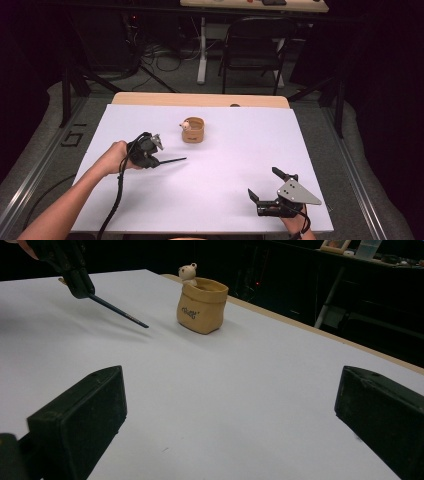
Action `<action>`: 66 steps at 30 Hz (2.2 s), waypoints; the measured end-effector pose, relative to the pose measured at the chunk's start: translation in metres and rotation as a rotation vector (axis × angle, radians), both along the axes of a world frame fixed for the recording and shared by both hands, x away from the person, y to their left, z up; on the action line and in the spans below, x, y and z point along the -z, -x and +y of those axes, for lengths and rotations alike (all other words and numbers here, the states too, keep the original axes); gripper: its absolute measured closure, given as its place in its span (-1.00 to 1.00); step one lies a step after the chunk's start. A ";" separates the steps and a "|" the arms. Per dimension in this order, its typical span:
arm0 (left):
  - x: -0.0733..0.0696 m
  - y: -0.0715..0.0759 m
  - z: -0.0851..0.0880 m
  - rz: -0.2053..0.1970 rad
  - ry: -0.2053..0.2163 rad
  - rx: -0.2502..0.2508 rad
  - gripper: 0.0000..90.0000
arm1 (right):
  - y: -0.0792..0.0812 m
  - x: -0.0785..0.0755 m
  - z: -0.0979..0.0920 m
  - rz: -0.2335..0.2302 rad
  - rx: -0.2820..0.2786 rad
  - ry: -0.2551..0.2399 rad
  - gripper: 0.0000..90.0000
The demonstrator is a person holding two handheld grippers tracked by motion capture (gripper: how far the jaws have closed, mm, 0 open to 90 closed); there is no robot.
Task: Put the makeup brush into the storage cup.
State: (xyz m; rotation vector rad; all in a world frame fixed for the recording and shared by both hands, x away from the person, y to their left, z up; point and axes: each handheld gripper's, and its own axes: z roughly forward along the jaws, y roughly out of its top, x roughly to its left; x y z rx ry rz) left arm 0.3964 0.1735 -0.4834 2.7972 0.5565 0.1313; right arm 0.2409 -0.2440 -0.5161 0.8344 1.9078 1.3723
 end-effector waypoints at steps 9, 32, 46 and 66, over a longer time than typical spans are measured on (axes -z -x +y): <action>-0.007 0.004 -0.004 -0.007 0.014 0.025 0.85 | -0.001 0.000 0.000 0.009 -0.002 0.003 -1.00; -0.021 0.017 -0.023 -0.022 0.030 0.096 0.85 | -0.014 0.001 0.008 0.084 0.048 0.096 -1.00; -0.023 0.019 -0.034 -0.011 0.036 0.130 0.85 | -0.033 -0.008 0.035 0.127 -0.065 0.186 -1.00; -0.024 0.024 -0.047 -0.011 0.052 0.172 0.85 | -0.072 -0.011 0.067 0.154 -0.184 0.239 -1.00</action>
